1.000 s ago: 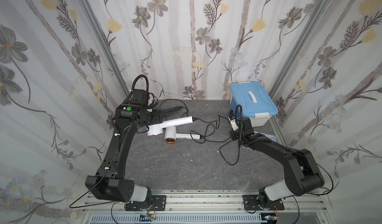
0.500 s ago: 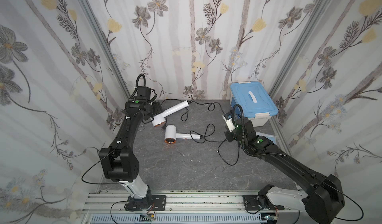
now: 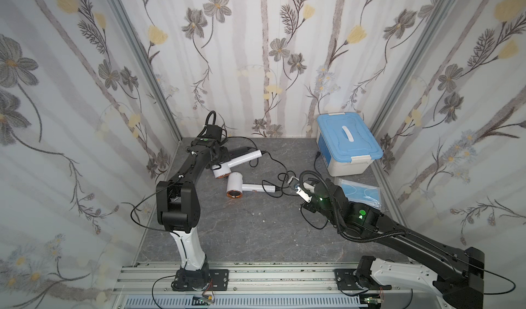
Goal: Wrap the cord around the hair dryer
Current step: Wrap the power cord around the hair dryer.
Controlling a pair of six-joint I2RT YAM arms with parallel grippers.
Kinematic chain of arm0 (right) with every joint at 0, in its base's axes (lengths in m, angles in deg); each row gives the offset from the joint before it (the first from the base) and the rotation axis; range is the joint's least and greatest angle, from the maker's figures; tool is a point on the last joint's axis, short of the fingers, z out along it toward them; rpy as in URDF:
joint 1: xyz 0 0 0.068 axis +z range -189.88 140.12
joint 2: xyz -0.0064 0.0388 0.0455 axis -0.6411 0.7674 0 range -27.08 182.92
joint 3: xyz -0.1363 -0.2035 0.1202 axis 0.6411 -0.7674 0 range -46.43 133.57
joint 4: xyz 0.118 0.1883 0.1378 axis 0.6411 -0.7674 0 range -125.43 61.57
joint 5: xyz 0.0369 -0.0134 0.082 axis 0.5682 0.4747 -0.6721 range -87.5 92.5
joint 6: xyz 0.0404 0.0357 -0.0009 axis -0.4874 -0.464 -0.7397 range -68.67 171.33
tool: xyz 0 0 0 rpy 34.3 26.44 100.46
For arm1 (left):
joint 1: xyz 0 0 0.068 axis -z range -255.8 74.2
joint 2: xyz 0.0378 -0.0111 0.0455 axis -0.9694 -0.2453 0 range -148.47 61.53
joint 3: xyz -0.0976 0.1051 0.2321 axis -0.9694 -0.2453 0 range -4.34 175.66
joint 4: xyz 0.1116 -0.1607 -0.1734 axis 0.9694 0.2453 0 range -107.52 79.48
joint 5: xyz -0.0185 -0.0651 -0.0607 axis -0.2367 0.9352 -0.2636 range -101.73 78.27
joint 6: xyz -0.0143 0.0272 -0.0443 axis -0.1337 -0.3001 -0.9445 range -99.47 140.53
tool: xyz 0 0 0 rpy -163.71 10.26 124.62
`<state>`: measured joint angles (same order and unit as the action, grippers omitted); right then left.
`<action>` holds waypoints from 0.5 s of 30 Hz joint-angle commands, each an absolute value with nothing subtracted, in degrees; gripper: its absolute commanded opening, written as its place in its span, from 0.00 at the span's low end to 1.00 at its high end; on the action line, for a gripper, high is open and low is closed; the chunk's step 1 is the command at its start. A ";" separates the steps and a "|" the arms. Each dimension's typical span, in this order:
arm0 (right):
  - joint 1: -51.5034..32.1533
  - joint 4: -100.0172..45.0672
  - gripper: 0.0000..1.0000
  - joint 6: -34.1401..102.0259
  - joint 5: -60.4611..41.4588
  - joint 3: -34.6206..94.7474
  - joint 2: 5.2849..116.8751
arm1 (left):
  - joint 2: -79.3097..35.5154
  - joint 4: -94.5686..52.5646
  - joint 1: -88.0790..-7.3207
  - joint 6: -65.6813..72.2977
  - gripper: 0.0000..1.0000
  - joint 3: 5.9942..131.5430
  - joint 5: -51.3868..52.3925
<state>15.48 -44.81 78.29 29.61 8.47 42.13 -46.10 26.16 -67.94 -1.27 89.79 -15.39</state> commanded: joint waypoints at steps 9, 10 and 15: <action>13.57 -32.35 0.00 95.52 27.19 16.85 48.67 | -41.62 24.99 -57.78 16.64 0.00 86.45 -15.46; 12.64 -31.98 0.00 95.49 26.03 17.40 49.39 | -41.15 25.36 -57.30 17.44 0.00 85.84 -14.03; 5.47 -30.16 0.00 94.43 18.68 18.82 51.58 | -38.07 26.15 -56.42 21.49 0.00 81.08 -3.54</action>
